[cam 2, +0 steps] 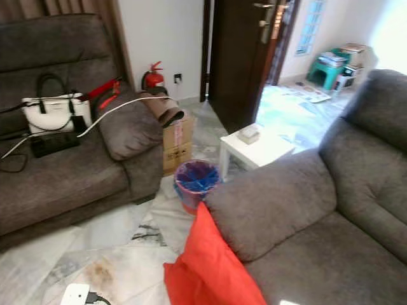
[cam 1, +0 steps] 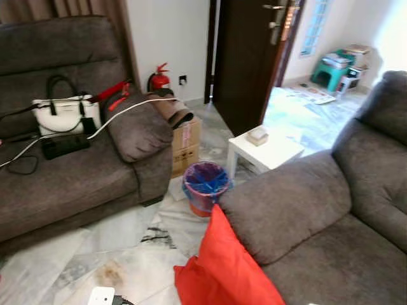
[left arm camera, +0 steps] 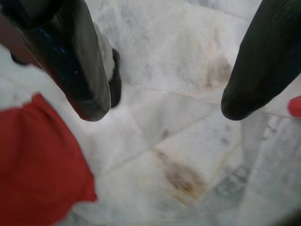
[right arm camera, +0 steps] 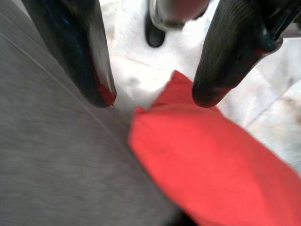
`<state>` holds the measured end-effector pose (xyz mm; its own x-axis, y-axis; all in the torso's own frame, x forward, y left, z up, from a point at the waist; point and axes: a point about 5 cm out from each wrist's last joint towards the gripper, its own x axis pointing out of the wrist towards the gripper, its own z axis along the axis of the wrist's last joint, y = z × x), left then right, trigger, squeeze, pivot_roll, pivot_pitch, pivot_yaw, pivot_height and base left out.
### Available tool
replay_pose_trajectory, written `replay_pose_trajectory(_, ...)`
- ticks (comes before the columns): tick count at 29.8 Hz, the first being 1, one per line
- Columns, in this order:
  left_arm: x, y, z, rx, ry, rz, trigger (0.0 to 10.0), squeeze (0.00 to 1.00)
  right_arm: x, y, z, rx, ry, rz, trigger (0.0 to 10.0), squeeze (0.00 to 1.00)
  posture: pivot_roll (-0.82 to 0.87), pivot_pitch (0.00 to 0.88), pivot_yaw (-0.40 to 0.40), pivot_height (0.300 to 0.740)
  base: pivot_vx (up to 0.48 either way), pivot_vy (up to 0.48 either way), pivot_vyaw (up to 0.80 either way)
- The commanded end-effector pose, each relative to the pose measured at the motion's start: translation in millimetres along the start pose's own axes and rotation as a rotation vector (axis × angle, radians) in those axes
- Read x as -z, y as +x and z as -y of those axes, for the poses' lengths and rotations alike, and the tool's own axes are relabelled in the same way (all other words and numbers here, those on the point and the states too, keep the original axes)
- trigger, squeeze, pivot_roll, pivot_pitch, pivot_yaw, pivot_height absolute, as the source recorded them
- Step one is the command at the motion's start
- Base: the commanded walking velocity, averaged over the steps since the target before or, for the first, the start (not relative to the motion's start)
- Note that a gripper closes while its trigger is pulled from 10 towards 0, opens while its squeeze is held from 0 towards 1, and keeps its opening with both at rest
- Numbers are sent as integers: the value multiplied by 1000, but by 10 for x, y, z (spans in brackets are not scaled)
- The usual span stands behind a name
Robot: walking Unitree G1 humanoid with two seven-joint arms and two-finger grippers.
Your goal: Move the pillow to the sofa from floor
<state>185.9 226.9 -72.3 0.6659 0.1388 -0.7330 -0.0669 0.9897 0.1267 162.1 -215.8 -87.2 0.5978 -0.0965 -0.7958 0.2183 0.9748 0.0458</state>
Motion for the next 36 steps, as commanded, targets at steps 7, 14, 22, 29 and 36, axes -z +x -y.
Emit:
replay_pose_trajectory(7,146,-47,-166,-43,-35,-73,10000,0,-61,56,-336,-109,121,-29,10000,0,171,96,35,740,0,0,229)
replay_pose_trajectory(14,139,-47,-172,-45,-41,-64,10000,0,-60,57,-341,-108,124,-30,10000,0,171,95,36,740,0,0,0)
replay_pose_trajectory(22,142,-48,-171,-42,-45,-66,10000,0,-58,57,-345,-109,125,-32,10000,0,172,95,37,740,0,0,0)
replay_pose_trajectory(29,154,-51,-180,-45,-49,-72,10000,0,-84,59,-335,-107,48,-18,10000,0,173,97,37,740,0,0,343)
replay_pose_trajectory(36,161,-52,-179,-42,-42,-79,10000,0,-72,57,-341,-108,87,-20,10000,0,172,97,38,740,0,0,800)
